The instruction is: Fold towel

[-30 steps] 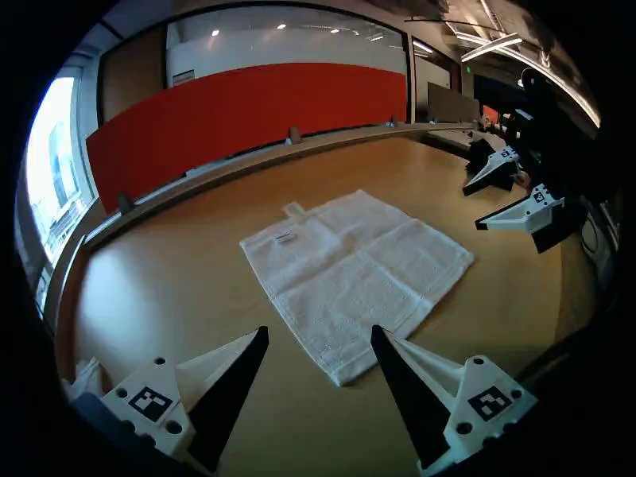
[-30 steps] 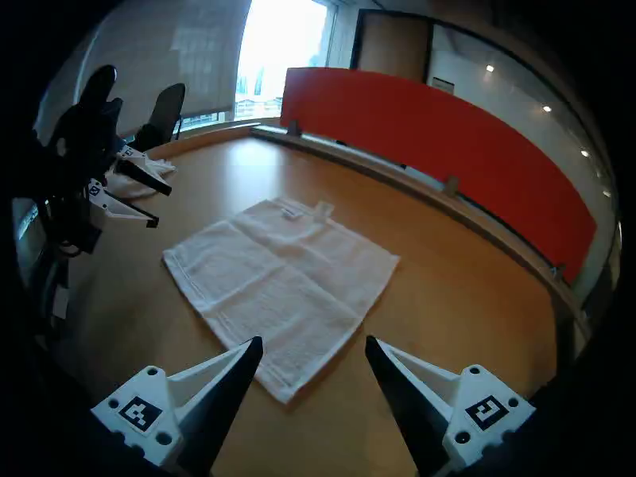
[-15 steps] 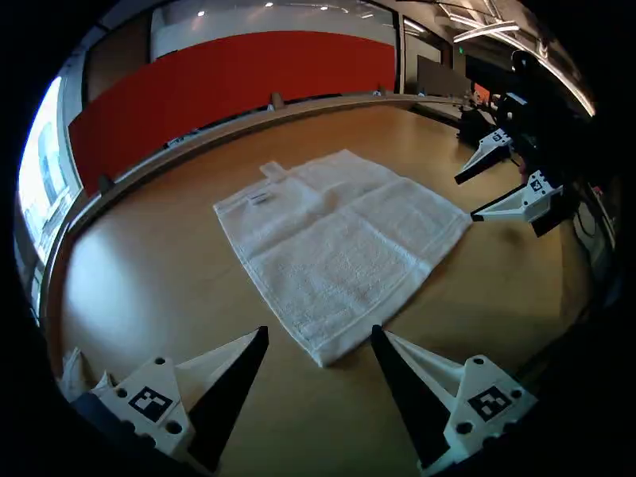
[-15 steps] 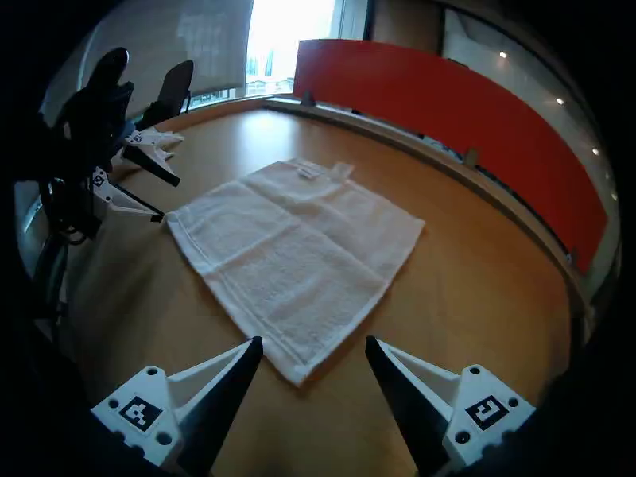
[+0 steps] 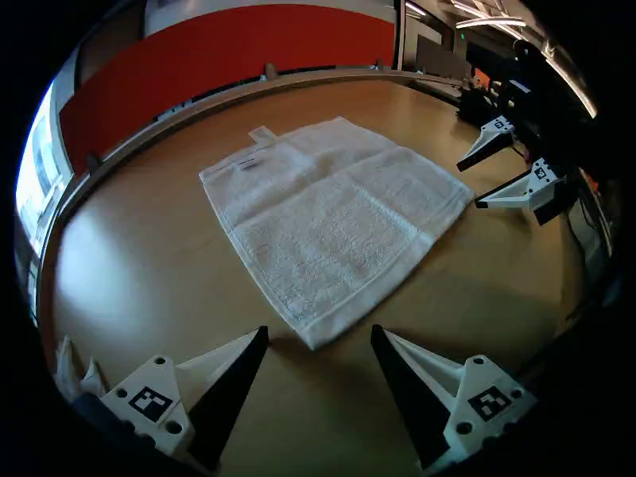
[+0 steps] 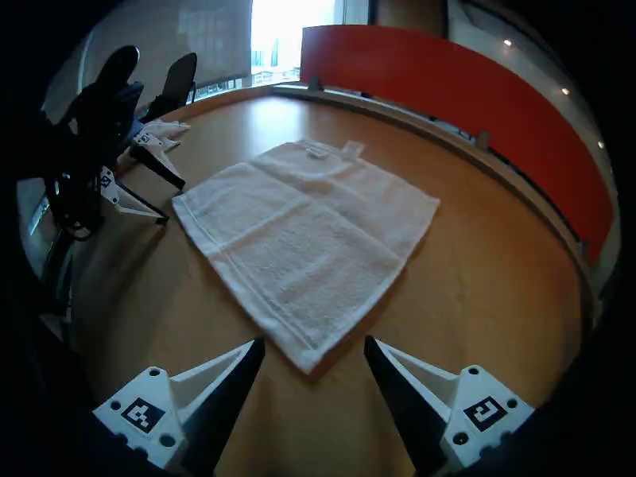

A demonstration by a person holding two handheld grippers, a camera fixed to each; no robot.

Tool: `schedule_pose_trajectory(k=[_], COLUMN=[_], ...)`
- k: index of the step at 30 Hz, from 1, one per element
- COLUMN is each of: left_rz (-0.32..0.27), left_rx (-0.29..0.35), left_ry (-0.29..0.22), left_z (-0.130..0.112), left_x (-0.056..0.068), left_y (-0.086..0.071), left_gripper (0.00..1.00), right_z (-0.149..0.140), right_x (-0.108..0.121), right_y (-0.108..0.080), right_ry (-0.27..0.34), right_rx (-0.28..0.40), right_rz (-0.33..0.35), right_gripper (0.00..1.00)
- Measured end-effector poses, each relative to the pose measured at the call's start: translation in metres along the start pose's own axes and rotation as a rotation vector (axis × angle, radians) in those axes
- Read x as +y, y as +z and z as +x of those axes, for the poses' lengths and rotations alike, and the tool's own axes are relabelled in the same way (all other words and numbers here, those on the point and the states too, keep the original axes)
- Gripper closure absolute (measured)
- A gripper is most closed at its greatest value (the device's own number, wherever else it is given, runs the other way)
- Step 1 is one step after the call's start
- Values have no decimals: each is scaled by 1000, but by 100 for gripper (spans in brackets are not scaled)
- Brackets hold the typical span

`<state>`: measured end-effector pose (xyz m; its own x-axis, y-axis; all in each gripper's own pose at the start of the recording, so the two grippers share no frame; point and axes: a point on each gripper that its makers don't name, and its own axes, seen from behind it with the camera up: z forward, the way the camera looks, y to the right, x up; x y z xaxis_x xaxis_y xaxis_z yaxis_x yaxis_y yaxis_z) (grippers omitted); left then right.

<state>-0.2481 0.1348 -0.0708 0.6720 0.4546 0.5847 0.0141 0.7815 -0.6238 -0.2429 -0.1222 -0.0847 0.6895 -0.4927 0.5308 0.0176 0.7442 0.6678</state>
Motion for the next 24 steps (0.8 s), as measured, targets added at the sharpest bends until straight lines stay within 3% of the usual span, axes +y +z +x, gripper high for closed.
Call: schedule_pose_trajectory(k=[19, 24], left_rz=[-29, -26], left_rx=[-16, -19], left_ry=[20, 16], left_z=[1, 2], left_x=[0, -1], left_y=[3, 4], left_gripper=[5, 14], right_z=[-8, -9], right_x=[-5, -4], right_y=[5, 5], right_ry=[18, 23], right_rx=[-32, -34], right_rz=[40, 37], right_gripper=[24, 33])
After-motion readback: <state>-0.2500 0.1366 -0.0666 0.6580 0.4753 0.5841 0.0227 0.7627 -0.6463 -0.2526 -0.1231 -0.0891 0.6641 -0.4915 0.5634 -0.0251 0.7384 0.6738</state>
